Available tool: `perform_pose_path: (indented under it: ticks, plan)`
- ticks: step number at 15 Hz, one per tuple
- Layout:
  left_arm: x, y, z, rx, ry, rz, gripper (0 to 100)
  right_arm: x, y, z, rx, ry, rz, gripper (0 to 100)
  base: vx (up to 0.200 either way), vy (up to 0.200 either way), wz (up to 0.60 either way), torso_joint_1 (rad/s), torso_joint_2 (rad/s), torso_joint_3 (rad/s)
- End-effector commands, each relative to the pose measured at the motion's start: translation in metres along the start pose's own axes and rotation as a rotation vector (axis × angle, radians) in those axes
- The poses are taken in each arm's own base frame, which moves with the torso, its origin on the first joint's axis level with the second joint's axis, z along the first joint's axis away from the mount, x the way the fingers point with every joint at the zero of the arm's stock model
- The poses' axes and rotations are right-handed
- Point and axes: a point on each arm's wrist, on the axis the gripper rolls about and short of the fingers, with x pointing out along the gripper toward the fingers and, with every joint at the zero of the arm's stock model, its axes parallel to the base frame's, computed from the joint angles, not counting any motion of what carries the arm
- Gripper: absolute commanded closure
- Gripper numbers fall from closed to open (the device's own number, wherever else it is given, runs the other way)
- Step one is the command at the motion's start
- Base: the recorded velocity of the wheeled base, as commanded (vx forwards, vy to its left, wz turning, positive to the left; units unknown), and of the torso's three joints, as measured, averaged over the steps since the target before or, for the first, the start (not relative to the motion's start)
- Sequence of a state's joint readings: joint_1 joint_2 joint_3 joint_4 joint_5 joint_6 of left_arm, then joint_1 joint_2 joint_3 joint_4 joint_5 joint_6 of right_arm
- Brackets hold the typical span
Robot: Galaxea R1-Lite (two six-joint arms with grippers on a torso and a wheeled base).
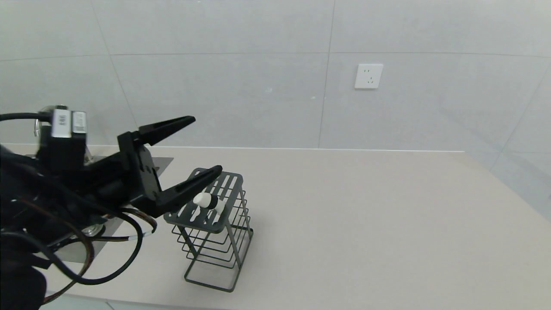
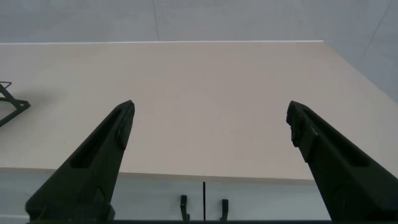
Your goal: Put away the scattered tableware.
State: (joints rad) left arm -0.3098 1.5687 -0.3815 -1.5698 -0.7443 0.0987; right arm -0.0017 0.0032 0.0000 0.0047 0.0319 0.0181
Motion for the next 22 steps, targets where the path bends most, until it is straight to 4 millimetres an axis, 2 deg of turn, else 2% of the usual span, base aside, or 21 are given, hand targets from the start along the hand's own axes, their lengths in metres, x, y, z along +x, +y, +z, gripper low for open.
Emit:
perform_pose_path:
  ticks: [1,2,3,6,9,10,12,13,14,15,17,19,21,22]
  plan:
    - [-0.026,-0.017,0.058,0.132,-0.146,0.025,0,0.000,0.000,0.000,0.000,0.000,0.000,0,0.000,0.000,0.00,0.000,0.00,0.000]
    - [-0.037,-0.026,0.066,0.147,-0.164,0.037,0,0.000,0.000,0.000,0.000,0.000,0.000,0,0.000,0.000,0.00,0.000,0.00,0.000]
    - [-0.062,-0.041,0.069,0.145,-0.148,0.115,0,0.000,0.000,0.000,0.000,0.000,0.000,0,0.000,0.000,0.00,0.000,0.00,0.000]
    - [-0.115,-0.080,0.063,0.052,-0.085,0.292,0,0.000,0.000,0.000,0.000,0.000,0.000,0,0.000,0.000,0.00,0.000,0.00,0.000]
    - [-0.143,-0.112,0.069,-0.041,-0.072,0.383,0,0.000,0.000,0.000,0.000,0.000,0.000,0,0.000,0.000,0.00,0.000,0.00,0.000]
    - [-0.160,-0.134,0.063,-0.089,-0.025,0.430,0,0.000,0.000,0.000,0.000,0.000,0.000,0,0.000,0.000,0.00,0.000,0.00,0.000]
    - [-0.178,-0.160,0.055,-0.128,0.033,0.460,0,0.000,0.000,0.000,0.000,0.000,0.000,0,0.000,0.000,0.00,0.000,0.00,0.000]
    - [-0.179,-0.161,0.055,-0.129,0.034,0.462,0,0.000,0.000,0.000,0.000,0.000,0.000,0,0.000,0.000,0.00,0.000,0.00,0.000]
    - [-0.190,-0.178,0.033,-0.187,0.113,0.493,0,0.000,0.000,0.000,0.000,0.000,0.000,0,0.000,0.000,0.00,0.000,0.00,0.000]
    - [-0.194,-0.184,0.019,-0.204,0.139,0.508,0,0.000,0.000,0.000,0.000,0.000,0.000,0,0.000,0.000,0.00,0.000,0.00,0.000]
    - [-0.196,-0.185,0.010,-0.188,0.225,0.552,0,0.000,0.000,0.000,0.000,0.000,0.000,0,0.000,0.000,0.00,0.000,0.00,0.000]
    - [-0.201,-0.186,-0.003,-0.112,0.392,0.665,0,0.000,0.000,0.000,0.000,0.000,0.000,0,0.000,0.000,0.00,0.000,0.00,0.000]
    - [-0.205,-0.182,-0.004,-0.053,0.444,0.871,0,0.000,0.000,0.000,0.003,0.000,-0.001,0,0.000,0.000,0.00,0.000,0.00,0.000]
    - [-0.206,-0.182,-0.004,-0.060,0.447,0.919,0,0.000,0.000,0.000,0.003,0.000,-0.003,0,0.000,0.000,0.00,0.000,0.00,0.000]
